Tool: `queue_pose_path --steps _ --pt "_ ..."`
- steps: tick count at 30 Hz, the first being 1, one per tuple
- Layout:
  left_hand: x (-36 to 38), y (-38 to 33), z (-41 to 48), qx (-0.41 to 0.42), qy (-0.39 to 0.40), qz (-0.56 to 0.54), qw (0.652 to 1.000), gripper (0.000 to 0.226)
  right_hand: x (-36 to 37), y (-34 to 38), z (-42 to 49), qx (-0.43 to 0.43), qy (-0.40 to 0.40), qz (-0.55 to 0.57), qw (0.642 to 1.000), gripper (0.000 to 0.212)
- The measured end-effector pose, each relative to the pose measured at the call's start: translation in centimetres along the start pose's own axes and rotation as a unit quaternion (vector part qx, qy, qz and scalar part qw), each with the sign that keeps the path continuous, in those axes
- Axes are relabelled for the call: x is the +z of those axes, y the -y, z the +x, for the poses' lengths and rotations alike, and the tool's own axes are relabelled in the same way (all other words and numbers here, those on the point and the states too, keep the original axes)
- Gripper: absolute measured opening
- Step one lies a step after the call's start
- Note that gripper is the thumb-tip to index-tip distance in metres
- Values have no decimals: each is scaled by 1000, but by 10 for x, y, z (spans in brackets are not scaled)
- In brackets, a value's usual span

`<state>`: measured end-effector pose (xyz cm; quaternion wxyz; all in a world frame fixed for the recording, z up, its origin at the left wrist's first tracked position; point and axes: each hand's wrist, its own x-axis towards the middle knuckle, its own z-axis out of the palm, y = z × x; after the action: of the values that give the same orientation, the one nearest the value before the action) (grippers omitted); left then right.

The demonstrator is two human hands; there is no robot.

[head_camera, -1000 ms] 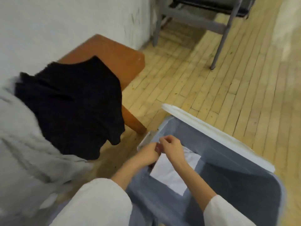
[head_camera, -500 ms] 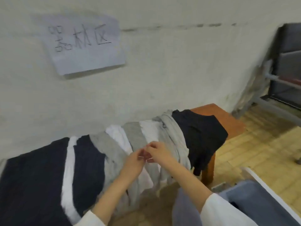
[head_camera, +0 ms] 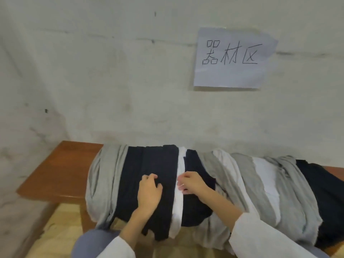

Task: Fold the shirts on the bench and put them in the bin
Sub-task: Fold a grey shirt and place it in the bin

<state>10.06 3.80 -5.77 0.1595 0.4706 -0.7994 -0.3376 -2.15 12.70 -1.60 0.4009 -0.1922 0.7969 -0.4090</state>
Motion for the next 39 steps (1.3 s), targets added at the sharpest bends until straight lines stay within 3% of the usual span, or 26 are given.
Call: queue_pose_path --steps 5,8,10,13,15,17,19,22,23,25,27,28,31,33,35,37,38,39 --pt "-25 26 33 -58 -35 164 984 52 34 20 23 -69 -34 -98 992 32" --pt "-46 49 49 -80 -92 190 974 46 48 28 30 -121 -41 -125 984 29" --pt "-60 64 57 -120 -132 198 964 49 60 31 35 -125 -15 -90 988 25" --pt "-74 83 68 -181 -107 162 964 40 78 28 36 -88 62 -56 993 26" --pt "-79 84 69 -116 -106 74 985 14 83 26 37 -62 79 -46 994 28" --pt "-84 71 65 -55 -112 -27 992 20 82 30 36 -34 91 -10 995 28" --pt "-86 43 60 1 -144 -50 988 27 76 36 36 7 125 29 992 34" --pt "-69 -14 42 94 -100 -4 991 7 65 47 33 48 185 137 972 46" --pt "-54 -32 35 102 -56 35 993 7 59 48 29 32 193 190 962 41" --pt "-35 -63 9 125 -2 100 987 32 47 51 23 -26 174 282 943 29" --pt "-27 -78 -6 270 60 -8 961 13 29 47 9 -78 190 361 910 50" --pt "-29 -83 -13 295 71 -63 951 7 19 44 7 -83 194 397 893 57" --pt "-32 -87 -20 203 -64 -215 953 14 -13 51 1 -54 223 507 831 48" --pt "-29 -89 -25 147 -164 -278 935 18 -39 56 0 -20 228 497 837 51" --pt "-24 -91 -28 92 -208 -294 928 18 -63 52 -11 -32 215 493 843 47" --pt "-14 -89 -19 -20 -163 -326 931 17 -89 36 -17 -57 210 547 809 53" --pt "-9 -88 -13 -100 -74 -379 917 24 -101 24 -19 -75 199 552 806 51" --pt "-4 -91 -12 -182 56 -465 865 33 -114 14 -25 -79 163 532 827 43"
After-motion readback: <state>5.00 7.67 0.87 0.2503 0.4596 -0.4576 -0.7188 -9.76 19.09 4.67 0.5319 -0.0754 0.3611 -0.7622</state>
